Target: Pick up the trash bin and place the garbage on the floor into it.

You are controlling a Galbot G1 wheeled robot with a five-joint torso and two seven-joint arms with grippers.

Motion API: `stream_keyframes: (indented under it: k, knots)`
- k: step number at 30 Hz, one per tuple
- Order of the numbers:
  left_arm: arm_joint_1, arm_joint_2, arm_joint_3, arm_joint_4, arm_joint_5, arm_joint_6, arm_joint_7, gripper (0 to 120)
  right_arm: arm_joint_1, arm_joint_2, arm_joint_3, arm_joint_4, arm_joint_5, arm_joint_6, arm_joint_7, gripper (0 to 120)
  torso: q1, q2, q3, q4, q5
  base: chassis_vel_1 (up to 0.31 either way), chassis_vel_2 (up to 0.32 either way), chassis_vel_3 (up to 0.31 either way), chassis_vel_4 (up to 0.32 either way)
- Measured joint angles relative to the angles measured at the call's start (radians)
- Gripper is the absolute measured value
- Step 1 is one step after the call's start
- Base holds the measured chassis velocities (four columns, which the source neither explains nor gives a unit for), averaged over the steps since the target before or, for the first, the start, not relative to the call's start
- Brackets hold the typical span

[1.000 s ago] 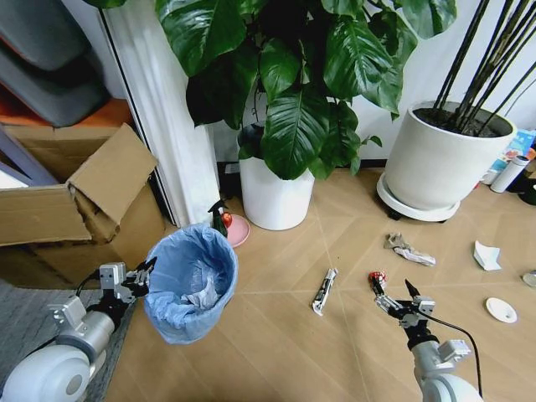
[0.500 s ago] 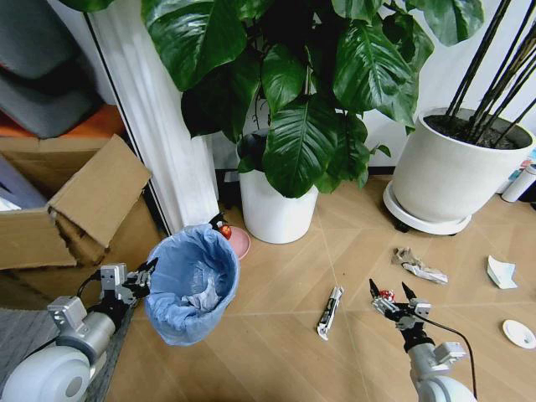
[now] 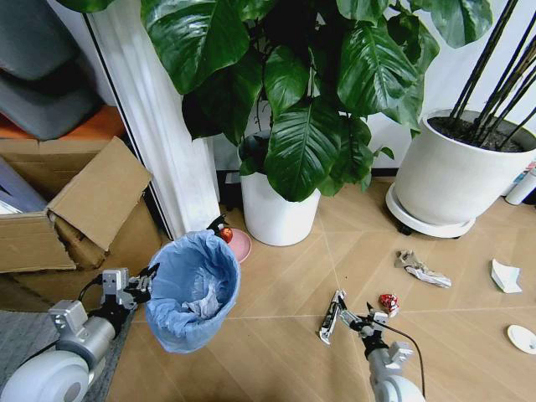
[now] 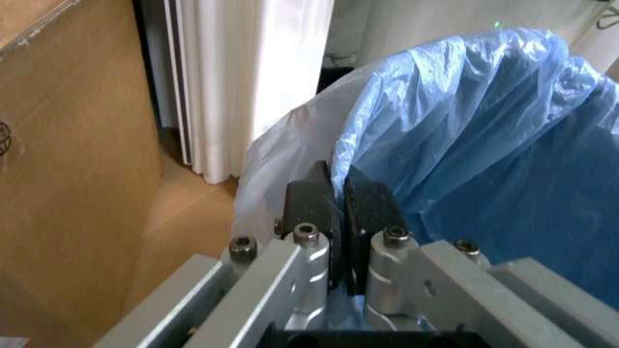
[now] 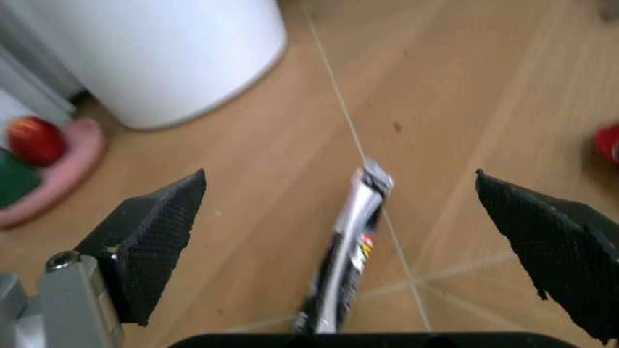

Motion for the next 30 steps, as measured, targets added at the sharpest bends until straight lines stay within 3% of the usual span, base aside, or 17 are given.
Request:
stream_keyframes:
  k: [7,23,26,30]
  knots:
    - [0.001,0.004,-0.003,0.005,-0.003,0.001,-0.002,0,0.075,0.025,-0.039,-0.085,0.031,-0.047,0.063,100,0.0,0.0,0.0,0.0,0.0002,0.0,0.0,0.0,0.0]
    - [-0.019,0.017,-0.004,0.031,-0.018,0.002,-0.005,0,0.196,0.045,-0.103,-0.256,0.042,-0.087,0.076,100,0.0,0.0,0.0,-0.0001,0.0002,0.0,0.0,0.0,0.0]
    - [-0.021,0.018,-0.002,0.031,-0.021,0.003,-0.007,0,0.227,0.051,-0.121,-0.291,0.046,-0.108,0.09,87,0.0,0.0,0.0,0.0,-0.0002,0.0,0.0,0.0,0.0]
    - [-0.022,0.02,-0.002,0.032,-0.022,0.003,-0.008,0,0.232,0.05,-0.128,-0.295,0.046,-0.115,0.094,79,0.0,0.0,0.0,-0.0003,-0.0006,0.0,0.0,0.0,0.0]
